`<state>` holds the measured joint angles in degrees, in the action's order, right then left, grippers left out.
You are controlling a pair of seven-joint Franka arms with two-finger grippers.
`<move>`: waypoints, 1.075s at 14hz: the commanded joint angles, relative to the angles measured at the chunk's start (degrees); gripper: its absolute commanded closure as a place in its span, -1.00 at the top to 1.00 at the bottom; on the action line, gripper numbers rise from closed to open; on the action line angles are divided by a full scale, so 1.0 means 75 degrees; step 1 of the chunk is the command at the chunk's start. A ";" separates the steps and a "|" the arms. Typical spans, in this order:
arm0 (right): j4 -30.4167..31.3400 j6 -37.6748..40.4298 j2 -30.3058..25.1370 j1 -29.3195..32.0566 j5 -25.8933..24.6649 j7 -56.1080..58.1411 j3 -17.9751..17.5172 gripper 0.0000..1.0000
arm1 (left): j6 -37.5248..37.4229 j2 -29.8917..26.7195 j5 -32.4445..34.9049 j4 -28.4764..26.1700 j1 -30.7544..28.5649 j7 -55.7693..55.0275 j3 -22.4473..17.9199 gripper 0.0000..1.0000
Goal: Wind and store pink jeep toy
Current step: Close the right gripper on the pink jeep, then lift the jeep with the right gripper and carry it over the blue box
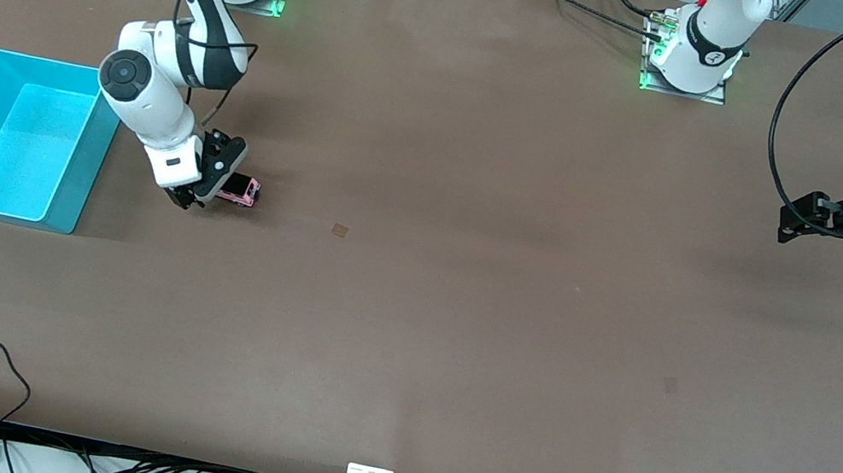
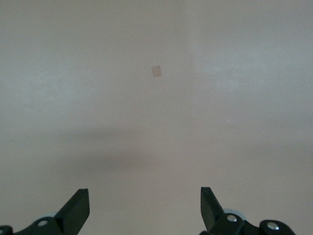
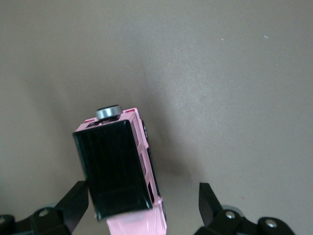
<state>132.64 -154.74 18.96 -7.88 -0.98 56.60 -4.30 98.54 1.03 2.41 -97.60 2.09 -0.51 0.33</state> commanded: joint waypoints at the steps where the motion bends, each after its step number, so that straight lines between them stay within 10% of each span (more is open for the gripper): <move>1: 0.0256 -0.0391 -0.0055 0.0020 0.0001 0.0117 -0.0059 0.90 | -0.0155 -0.0066 -0.0029 0.0076 -0.0033 -0.0050 0.0003 1.00; 3: 0.0256 -0.0368 -0.0078 0.0020 0.0001 0.0140 -0.0059 -0.26 | -0.0155 -0.0066 -0.0029 0.0076 -0.0033 -0.0038 0.0003 1.00; 6: 0.0268 -0.0182 -0.0265 0.0008 0.0001 0.0129 -0.0071 -1.00 | -0.0155 -0.0066 -0.0029 0.0076 -0.0044 -0.0038 0.0003 1.00; 15: -0.0166 0.2080 -0.1799 0.0580 0.0048 -0.1614 0.0046 -1.00 | -0.0155 -0.0066 -0.0029 0.0076 -0.0068 -0.0014 -0.0008 1.00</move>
<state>131.04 -141.71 8.83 -6.21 -0.86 48.67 -3.66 98.44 1.03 2.41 -97.58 1.97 -0.52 0.22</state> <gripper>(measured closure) 0.493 0.000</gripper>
